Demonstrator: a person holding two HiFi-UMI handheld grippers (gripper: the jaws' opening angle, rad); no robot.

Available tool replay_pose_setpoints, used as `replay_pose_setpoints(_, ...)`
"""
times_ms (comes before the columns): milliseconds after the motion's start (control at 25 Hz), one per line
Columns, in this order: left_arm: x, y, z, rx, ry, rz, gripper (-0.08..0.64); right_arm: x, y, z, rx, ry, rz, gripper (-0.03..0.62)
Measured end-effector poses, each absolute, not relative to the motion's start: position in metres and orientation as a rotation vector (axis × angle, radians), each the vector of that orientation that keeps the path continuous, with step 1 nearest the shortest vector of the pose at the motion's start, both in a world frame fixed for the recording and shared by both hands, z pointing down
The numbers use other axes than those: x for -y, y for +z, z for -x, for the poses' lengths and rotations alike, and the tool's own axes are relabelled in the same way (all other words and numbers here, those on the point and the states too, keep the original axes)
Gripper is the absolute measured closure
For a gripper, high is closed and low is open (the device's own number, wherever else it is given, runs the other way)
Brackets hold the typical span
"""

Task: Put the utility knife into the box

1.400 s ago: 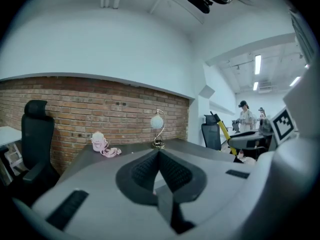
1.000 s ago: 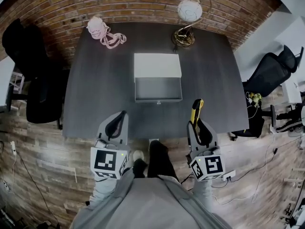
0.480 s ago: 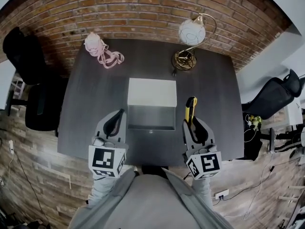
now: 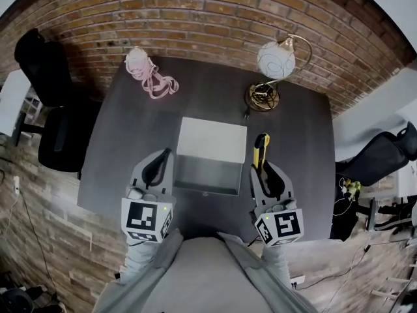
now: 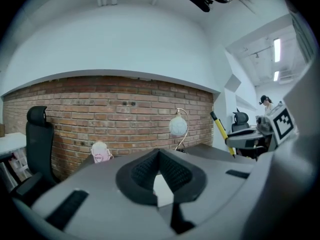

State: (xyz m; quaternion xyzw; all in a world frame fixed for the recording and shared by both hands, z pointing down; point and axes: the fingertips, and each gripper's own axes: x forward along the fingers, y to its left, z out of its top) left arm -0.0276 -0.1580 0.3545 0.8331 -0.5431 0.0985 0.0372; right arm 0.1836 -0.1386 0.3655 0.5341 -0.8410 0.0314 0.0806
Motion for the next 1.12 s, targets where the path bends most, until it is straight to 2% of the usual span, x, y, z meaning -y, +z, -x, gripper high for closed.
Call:
replay_pose_setpoints(680, 0.183, 0.36, 0.028, 1.583, 0.308, -2.589, 0.54, 0.159, 0.364, -0.166, 2.489, 0.086, -1.564, 0.465)
replay_pose_setpoints(1120, 0.183, 0.381, 0.027, 1.54, 0.318, -2.549, 0.54, 0.162, 0.402, -0.146, 2.44, 0.117, -1.416, 0.465)
